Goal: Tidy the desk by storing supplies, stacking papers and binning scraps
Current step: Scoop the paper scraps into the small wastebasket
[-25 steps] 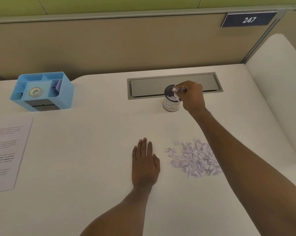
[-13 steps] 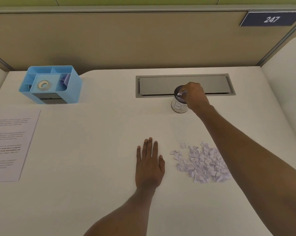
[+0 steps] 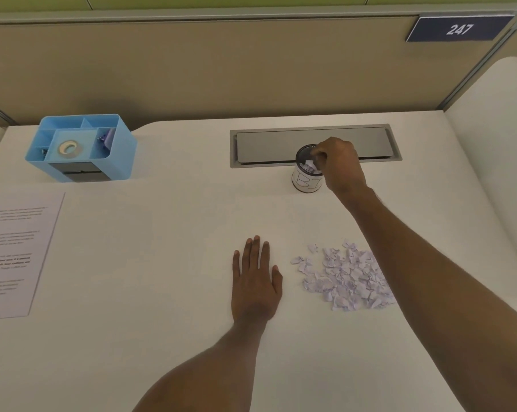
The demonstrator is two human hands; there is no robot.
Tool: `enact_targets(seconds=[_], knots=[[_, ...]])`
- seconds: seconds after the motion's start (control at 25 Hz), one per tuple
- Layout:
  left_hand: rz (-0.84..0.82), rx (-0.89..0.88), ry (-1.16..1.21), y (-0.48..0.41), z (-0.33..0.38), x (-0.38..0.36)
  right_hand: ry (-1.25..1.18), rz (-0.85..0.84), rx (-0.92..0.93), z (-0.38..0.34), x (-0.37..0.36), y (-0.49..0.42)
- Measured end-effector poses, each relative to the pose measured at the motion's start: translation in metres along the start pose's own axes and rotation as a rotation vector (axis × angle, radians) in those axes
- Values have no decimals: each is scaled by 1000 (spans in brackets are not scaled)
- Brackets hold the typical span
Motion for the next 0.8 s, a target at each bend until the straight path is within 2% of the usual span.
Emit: enact_targets(seconds=[0.12,0.24,0.32,0.52,0.64,0.8], knots=[[-2,-2,-2,0,1,1,-169,119,-50,3,4,46],[27,-19,4,1,3,3,-241,-4,-44,5,-29,109],[46,-28,8,0,2,3,-234,-98,27,0,-54,148],[42,-32,-4,1,2,1,-236,-212,190,-12,-84,200],[46,-35,-10,1,2,2,-217,-262,278,-11,-90,213],[47,-32,-6,2,1,2,-177,-241,227,10,-81,209]])
Point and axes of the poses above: each hand's wrist, its own y-axis away from the middle knuckle, its own x-axis out of the back of the hand, z = x × y, the point moved 7 cm from there along -y, towards the middle knuckle, and after that the axes turned 9 degrees about y, right-handed, at the moved point
